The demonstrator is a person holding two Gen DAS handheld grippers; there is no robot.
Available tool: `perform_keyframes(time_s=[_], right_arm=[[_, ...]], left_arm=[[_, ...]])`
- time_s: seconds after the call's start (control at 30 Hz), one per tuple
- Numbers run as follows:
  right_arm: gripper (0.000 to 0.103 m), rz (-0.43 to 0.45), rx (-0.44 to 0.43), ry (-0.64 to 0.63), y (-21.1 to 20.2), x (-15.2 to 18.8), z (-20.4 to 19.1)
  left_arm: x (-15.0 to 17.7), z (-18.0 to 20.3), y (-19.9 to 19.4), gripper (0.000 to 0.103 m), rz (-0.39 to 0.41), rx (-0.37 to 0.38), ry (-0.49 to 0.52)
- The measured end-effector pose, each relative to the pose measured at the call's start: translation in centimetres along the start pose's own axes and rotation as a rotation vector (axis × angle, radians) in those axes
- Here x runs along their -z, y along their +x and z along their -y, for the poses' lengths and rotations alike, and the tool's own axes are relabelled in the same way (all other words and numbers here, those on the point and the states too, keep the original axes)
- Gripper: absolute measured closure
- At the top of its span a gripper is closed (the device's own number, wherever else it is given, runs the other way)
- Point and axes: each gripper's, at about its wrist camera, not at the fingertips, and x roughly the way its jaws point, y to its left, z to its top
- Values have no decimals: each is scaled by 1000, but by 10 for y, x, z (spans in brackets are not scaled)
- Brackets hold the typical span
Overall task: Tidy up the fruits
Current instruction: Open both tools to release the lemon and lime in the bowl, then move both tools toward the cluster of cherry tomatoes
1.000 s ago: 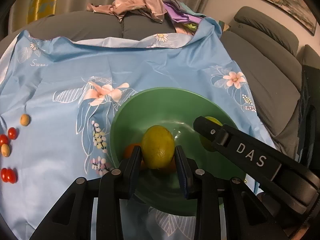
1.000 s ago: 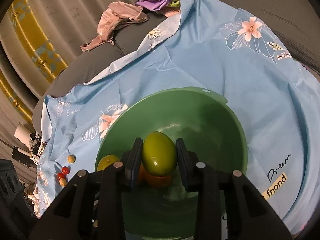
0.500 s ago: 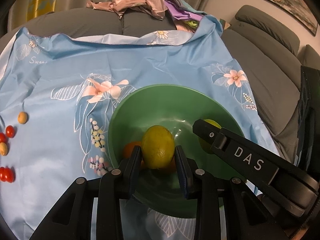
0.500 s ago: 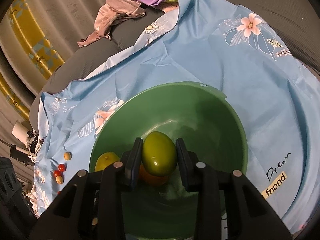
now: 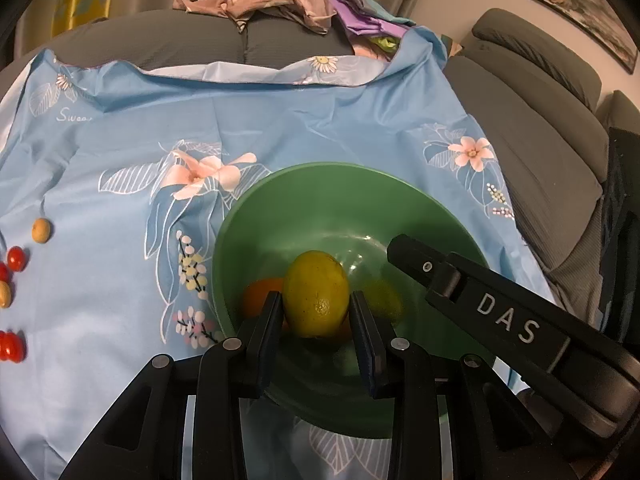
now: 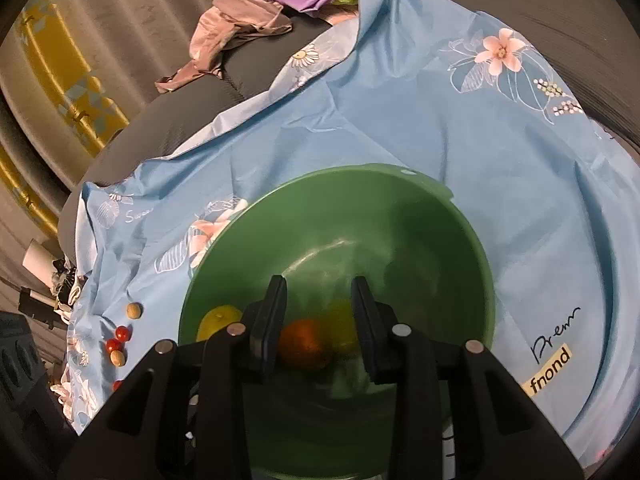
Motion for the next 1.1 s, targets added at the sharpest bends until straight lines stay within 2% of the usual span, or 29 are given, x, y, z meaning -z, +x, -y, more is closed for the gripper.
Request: perform_keyframes(time_s=[0.23, 0.4, 0.47, 0.53, 0.63, 0.83, 0.97, 1.1], right_arm=[[67, 3, 11, 3, -1, 0, 1], [67, 15, 12, 18, -3, -1, 4], [60, 27, -3, 30, -6, -2, 5], [57, 41, -16, 30, -9, -2, 4], [57, 46, -39, 19, -10, -2, 0], [57, 23, -119, -53, -9, 3, -28], [57, -6, -225, -147, -7, 12, -65], [57, -81, -312, -295, 7, 35, -120]], left_arm=[[1, -1, 1, 70, 0, 17, -15], [-2, -2, -11, 69, 55, 44, -25], [-5, -4, -16, 65, 52, 54, -33], [-6, -8, -24, 63, 61, 51, -44], [-7, -21, -38, 62, 82, 6, -70], [-6, -75, -76, 62, 108, -156, -159], [2, -128, -112, 62, 142, -281, -268], [25, -178, -135, 62, 180, -413, -354]])
